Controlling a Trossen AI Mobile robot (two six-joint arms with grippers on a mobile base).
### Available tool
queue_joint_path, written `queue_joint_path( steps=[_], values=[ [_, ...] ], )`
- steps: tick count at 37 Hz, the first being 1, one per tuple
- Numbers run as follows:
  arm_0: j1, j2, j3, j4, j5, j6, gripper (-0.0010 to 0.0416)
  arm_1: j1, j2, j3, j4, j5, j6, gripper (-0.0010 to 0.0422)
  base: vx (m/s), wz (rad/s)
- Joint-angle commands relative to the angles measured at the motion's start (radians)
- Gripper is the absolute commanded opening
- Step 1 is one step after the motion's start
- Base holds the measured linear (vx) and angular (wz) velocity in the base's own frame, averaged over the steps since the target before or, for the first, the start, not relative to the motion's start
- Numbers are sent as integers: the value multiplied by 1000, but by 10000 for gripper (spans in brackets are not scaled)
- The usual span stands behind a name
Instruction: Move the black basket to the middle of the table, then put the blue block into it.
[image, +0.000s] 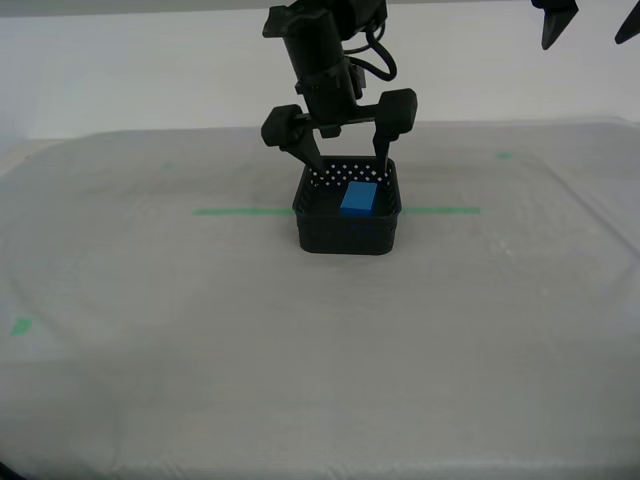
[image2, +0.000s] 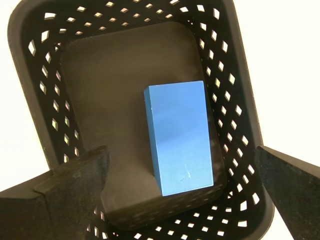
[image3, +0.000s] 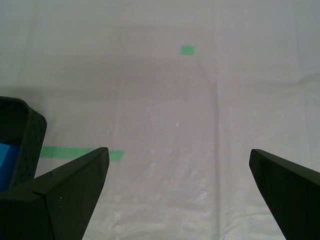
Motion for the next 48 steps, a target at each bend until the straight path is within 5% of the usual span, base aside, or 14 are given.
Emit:
queue_joint_path(
  steps=[1,18,48],
  values=[
    [0,-1,0,0,-1,-1,394,2,0,1,0,13,3,398,0,0],
    [0,-1,0,1,-1,-1,394,8,-40,1,-10,50,6,401,0,0],
    [0,-1,0,1,-1,0,394,77,-205,0,-161,-32,55,401,0,0]
  ],
)
